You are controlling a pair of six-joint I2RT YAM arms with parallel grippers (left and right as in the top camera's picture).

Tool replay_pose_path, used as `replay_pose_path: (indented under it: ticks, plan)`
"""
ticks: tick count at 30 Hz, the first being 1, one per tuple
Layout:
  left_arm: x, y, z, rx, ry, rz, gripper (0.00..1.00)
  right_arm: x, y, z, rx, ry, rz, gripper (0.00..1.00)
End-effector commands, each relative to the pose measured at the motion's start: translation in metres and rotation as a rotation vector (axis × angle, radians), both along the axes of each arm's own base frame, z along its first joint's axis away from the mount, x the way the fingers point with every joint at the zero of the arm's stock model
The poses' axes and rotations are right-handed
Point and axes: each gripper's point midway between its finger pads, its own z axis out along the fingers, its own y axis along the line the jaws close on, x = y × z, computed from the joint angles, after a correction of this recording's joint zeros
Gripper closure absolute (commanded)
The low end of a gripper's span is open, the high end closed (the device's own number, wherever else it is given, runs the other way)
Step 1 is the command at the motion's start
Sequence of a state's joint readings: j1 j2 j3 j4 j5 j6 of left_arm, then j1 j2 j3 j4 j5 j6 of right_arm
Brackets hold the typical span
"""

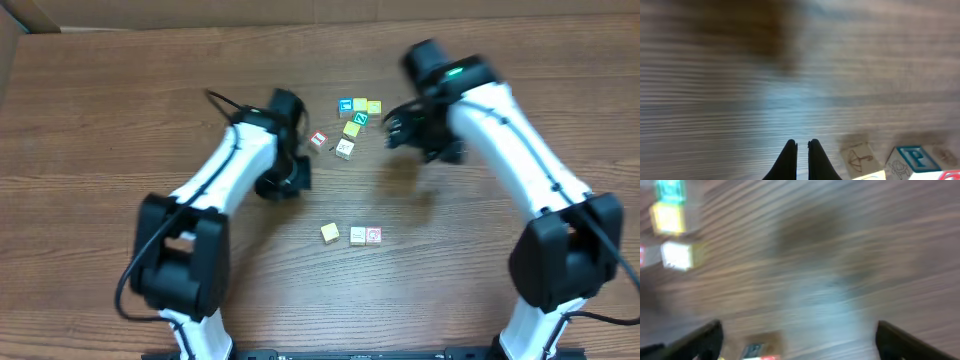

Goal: Flip 4 blocks

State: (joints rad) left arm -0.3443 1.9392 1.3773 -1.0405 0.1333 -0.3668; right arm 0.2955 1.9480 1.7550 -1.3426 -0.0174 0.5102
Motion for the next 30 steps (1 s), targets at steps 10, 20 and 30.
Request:
replay_pose_path:
  ticks: [10, 20, 30]
  plan:
    - [-0.034, -0.045, -0.033, -0.033, 0.132, -0.052, 0.96, 0.026, -0.109, 0.01, 0.008, -0.055, -0.255, 0.0]
    - [-0.045, -0.063, -0.027, -0.143, 0.188, -0.075, 0.96, 0.035, -0.127, 0.012, 0.011, -0.093, -0.3, 0.0]
    - [-0.049, -0.071, -0.024, -0.188, 0.21, -0.07, 0.96, 0.035, -0.127, 0.012, 0.011, -0.093, -0.3, 0.0]
